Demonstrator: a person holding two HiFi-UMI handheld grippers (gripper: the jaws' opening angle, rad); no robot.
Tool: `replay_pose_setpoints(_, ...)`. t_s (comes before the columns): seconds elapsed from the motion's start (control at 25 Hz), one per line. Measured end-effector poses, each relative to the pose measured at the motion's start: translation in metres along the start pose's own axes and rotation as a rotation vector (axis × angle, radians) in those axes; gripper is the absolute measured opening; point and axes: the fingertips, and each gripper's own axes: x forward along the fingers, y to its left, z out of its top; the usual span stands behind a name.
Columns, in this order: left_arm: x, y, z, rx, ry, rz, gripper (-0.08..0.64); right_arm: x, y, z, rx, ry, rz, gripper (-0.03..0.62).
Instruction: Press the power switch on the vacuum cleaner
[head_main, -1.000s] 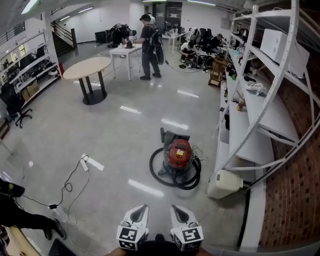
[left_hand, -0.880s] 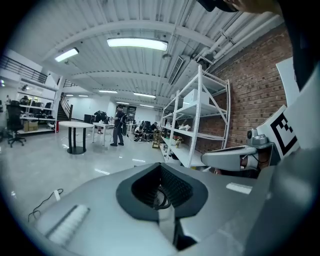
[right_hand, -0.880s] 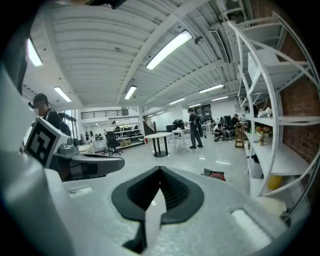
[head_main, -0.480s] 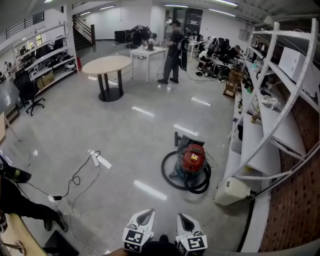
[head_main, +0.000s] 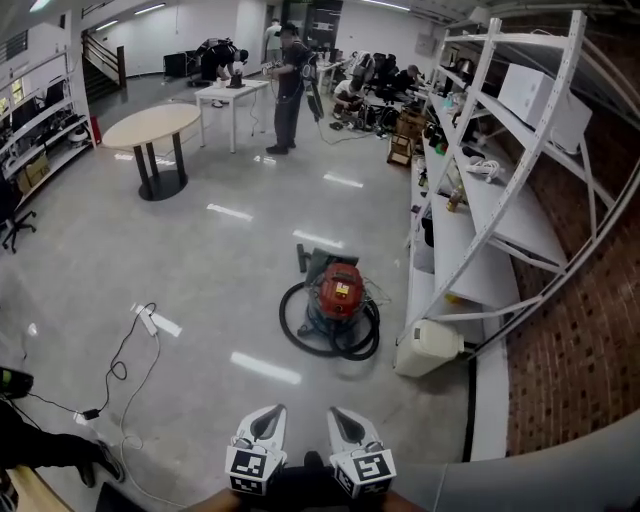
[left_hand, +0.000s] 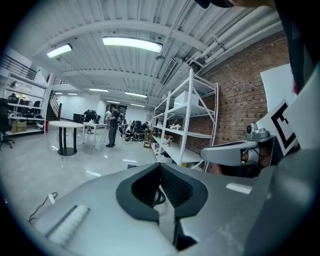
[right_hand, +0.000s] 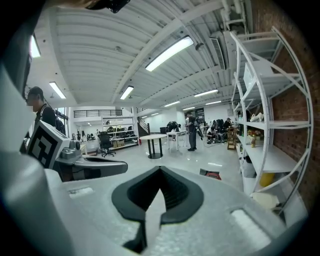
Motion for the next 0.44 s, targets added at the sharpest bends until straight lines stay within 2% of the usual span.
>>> replay_pose_setpoints(0.44,-0.0071,0.0016,0.0043,0.001,-0.009,-0.026,0.017,-0.0069,0.0036,-0.0039,0.014,-0.002,-0.018,-0.011)
